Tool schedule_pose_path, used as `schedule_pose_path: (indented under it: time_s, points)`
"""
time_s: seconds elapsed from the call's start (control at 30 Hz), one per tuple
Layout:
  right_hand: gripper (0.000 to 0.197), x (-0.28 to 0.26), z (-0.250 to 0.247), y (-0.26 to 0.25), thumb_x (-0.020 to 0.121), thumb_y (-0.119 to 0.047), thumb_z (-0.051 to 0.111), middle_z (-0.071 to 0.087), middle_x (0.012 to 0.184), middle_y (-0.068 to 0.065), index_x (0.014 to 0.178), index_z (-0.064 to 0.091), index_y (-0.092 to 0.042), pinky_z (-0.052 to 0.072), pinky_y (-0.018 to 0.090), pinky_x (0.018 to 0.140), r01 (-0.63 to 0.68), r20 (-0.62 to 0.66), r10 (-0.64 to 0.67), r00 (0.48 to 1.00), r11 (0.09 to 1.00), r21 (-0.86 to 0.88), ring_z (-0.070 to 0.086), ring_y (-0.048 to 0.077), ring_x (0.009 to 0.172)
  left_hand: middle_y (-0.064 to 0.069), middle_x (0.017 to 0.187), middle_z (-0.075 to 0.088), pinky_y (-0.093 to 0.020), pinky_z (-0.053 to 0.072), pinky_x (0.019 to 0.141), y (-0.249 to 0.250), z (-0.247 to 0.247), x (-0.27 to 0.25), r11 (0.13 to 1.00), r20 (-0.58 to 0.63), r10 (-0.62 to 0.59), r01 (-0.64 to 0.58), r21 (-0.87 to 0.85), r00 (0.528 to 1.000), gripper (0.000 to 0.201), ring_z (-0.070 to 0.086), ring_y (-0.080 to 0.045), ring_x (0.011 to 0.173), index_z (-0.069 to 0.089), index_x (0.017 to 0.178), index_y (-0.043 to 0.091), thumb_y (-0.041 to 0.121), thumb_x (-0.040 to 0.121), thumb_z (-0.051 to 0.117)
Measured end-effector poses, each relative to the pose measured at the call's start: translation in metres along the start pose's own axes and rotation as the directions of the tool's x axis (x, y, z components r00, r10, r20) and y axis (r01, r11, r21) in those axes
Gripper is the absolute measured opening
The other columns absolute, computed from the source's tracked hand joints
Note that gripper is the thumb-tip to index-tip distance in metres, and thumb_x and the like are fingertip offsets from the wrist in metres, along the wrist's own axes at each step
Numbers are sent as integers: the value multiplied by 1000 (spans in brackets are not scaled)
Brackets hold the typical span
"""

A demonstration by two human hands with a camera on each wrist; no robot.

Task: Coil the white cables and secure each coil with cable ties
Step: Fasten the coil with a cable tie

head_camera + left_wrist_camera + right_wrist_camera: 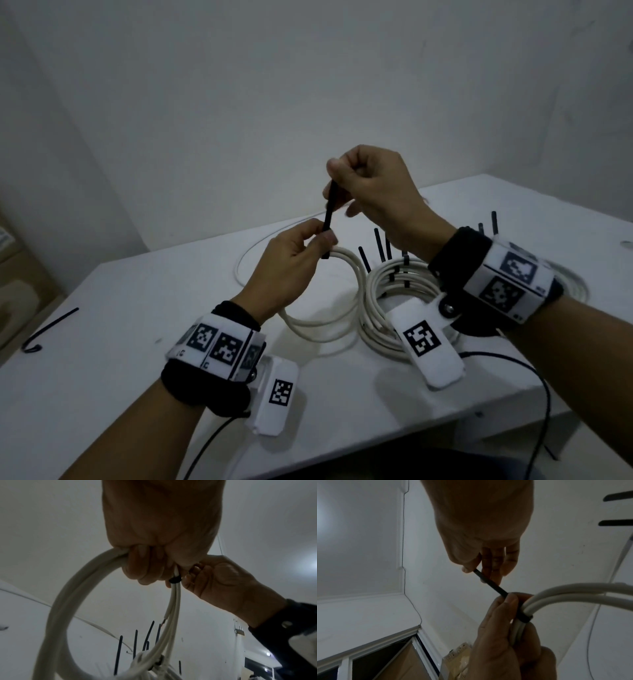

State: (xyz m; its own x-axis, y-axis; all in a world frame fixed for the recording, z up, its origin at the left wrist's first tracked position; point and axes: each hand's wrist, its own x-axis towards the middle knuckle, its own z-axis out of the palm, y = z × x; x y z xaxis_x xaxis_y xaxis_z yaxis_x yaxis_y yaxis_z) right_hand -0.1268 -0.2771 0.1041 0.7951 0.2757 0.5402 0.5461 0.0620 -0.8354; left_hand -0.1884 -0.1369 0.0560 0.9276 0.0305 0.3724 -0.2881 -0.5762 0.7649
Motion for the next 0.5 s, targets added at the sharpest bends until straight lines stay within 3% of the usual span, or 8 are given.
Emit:
schedule_pose_path:
  time_s: [0.1,0.17,0.27,0.4,0.43,0.5]
  points:
    - [16,-3,5,3,92,-25,60,70,78,5,86,59,-10,52,25,57,56,56,-55,997,998,-13,68,15,68,10,41,38,-21,24,39,3,-3,4,993,-36,-37,33,-112,999,26,28,-8,35,61,86,8,27,100,48]
    - [10,-9,11,10,89,-22,64,68,78,-2,88,62,-12,50,18,64,123,96,-111,989,985,-124,66,9,72,5,42,35,-21,23,39,6,-7,7,987,-50,-50,42,-154,997,29,26,-10,35,63,88,6,28,100,47]
    - [9,-12,14,15,85,-16,67,63,68,-9,79,64,-11,45,10,62,177,73,-164,984,953,-247,60,3,65,6,40,38,-21,24,39,8,-6,6,989,-22,-56,52,-141,998,31,28,-10,34,66,94,7,31,99,48]
    - [19,5,12,13,82,-14,68,63,64,11,73,60,0,55,42,66,81,-30,-89,996,978,-192,60,23,61,-8,47,34,-21,23,40,10,4,2,984,-22,-63,59,-171,998,29,25,-15,36,64,80,18,33,99,49]
    - [21,8,12,12,82,-14,68,63,65,15,72,59,2,54,46,65,77,-25,-83,996,977,-201,60,27,61,-6,46,34,-20,23,39,12,5,0,982,-31,-66,60,-182,997,28,25,-14,35,63,80,18,32,100,48]
    - [21,10,10,5,83,-15,69,63,63,12,73,61,1,53,39,57,103,31,-99,995,972,-211,60,22,55,-1,45,32,-19,23,39,15,3,2,968,3,-83,82,-237,997,27,23,-12,34,61,84,16,31,101,45]
